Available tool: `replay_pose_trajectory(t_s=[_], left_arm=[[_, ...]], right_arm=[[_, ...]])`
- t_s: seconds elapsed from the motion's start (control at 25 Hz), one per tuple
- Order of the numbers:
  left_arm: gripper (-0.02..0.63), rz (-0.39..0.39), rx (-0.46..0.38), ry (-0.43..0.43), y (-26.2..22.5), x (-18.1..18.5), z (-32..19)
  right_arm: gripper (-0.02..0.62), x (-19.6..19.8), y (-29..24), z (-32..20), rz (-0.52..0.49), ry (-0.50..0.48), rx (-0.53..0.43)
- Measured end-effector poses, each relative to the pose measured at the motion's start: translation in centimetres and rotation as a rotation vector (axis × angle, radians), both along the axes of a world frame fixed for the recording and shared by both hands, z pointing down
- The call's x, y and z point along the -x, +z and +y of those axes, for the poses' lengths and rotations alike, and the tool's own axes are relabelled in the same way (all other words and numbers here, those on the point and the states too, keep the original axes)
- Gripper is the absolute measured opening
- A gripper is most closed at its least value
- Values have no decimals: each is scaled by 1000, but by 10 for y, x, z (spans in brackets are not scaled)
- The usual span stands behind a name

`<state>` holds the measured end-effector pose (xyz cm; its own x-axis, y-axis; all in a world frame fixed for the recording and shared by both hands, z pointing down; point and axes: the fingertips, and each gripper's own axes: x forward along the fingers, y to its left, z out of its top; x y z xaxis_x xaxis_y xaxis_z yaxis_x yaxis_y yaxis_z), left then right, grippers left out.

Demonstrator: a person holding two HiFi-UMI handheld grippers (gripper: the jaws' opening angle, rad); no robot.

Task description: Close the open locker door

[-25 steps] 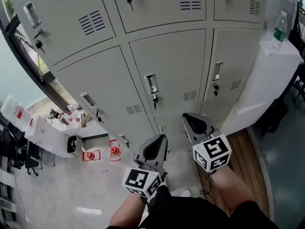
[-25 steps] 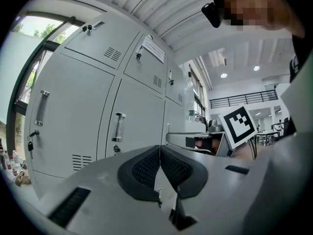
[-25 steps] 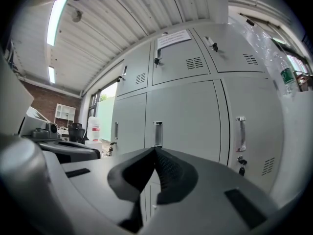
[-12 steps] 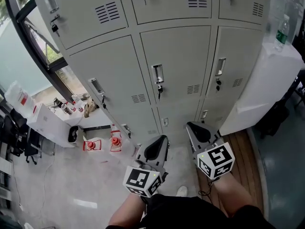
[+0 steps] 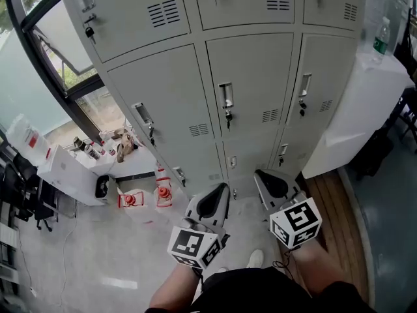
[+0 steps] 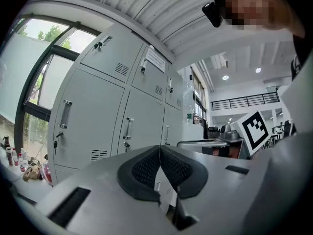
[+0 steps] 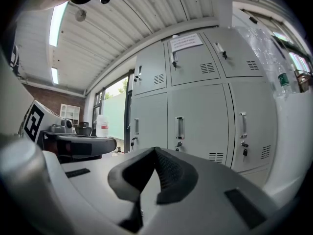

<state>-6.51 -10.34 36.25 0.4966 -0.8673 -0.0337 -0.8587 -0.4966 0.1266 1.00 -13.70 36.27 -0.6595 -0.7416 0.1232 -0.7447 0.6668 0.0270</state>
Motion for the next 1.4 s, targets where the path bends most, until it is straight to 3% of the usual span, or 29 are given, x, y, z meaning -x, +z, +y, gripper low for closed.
replay_pose_trajectory(t_s=[0.6, 1.4], left_arm=[[17, -2, 7, 101, 11, 24, 46], [17, -26, -21, 148, 2, 34, 78]], right_arm=[[52, 24, 8, 55, -14, 93, 17], [52, 39, -2, 90, -36, 117, -15]])
